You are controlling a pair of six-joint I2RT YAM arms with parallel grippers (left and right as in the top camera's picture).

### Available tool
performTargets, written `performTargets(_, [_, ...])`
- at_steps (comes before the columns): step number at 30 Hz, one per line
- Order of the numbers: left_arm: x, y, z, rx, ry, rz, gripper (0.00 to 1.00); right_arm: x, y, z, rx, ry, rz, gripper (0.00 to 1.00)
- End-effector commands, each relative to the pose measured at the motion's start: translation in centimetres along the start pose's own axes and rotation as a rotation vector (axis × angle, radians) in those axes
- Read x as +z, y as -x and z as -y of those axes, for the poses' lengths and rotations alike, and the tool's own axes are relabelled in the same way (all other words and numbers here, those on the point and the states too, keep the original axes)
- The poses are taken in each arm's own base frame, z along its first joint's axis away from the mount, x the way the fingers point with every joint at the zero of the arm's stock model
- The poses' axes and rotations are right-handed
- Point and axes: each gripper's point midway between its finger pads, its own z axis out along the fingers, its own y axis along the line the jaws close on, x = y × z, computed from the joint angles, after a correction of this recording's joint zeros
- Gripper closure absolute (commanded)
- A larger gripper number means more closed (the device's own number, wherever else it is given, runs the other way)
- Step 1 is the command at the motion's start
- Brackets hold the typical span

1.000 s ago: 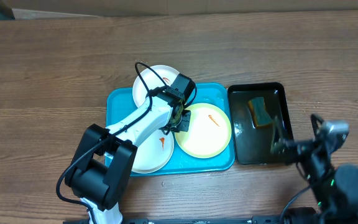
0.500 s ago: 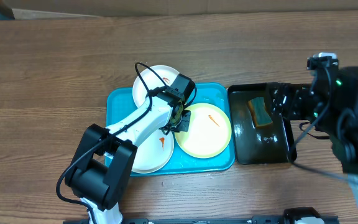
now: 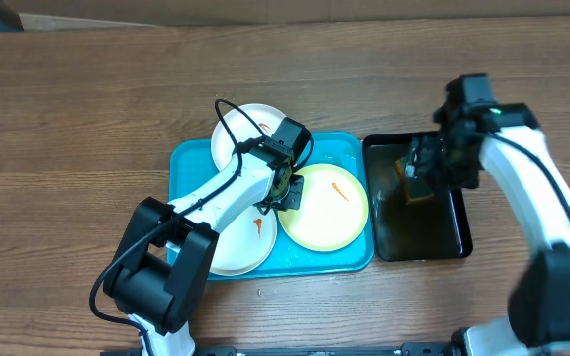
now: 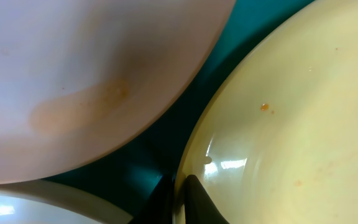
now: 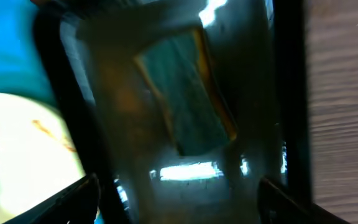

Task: Clean dirty plates on tray and stack at the side
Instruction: 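Reach the right gripper into the black tray toward the sponge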

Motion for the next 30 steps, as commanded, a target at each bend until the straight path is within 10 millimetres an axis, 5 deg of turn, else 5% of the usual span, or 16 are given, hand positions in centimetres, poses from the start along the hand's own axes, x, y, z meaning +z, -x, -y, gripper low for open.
performTargets(1, [0.4, -0.4, -0.1, 0.018, 0.003, -0.015, 0.91, 3.6, -0.5, 0.5, 0.007, -0.040, -0.099, 0.19])
performTargets(8, [0.4, -0.4, -0.1, 0.019, 0.004, -0.015, 0.90, 7.0, -0.8, 0.7, -0.009, -0.082, -0.161, 0.31])
performTargets(10, [0.4, -0.4, -0.1, 0.019, 0.003, -0.015, 0.90, 7.1, -0.8, 0.7, -0.009, -0.082, -0.163, 0.42])
performTargets(15, [0.4, -0.3, -0.1, 0.018, 0.002, -0.013, 0.89, 6.9, -1.5, 0.8, -0.006, -0.087, -0.194, 0.88])
performTargets(17, [0.4, -0.3, 0.0, 0.018, -0.001, -0.014, 0.89, 6.8, -2.1, 0.9, -0.001, -0.093, -0.215, 0.91])
performTargets(18, [0.4, -0.4, 0.0, 0.018, -0.001, -0.015, 0.89, 6.7, -2.2, 1.0, -0.001, -0.095, -0.220, 0.88])
performTargets(20, [0.4, -0.4, 0.0, 0.019, 0.000, -0.015, 0.88, 6.5, -2.0, 0.9, -0.001, -0.094, -0.218, 0.32])
performTargets(22, [0.4, -0.4, 0.0, 0.019, 0.000, -0.015, 0.87, 6.3, -1.6, 0.8, -0.003, -0.091, -0.206, 0.16])
performTargets(30, [0.4, -0.4, 0.0, 0.019, 0.000, -0.015, 0.85, 6.1, 1.3, -0.1, -0.016, -0.062, -0.099, 0.12])
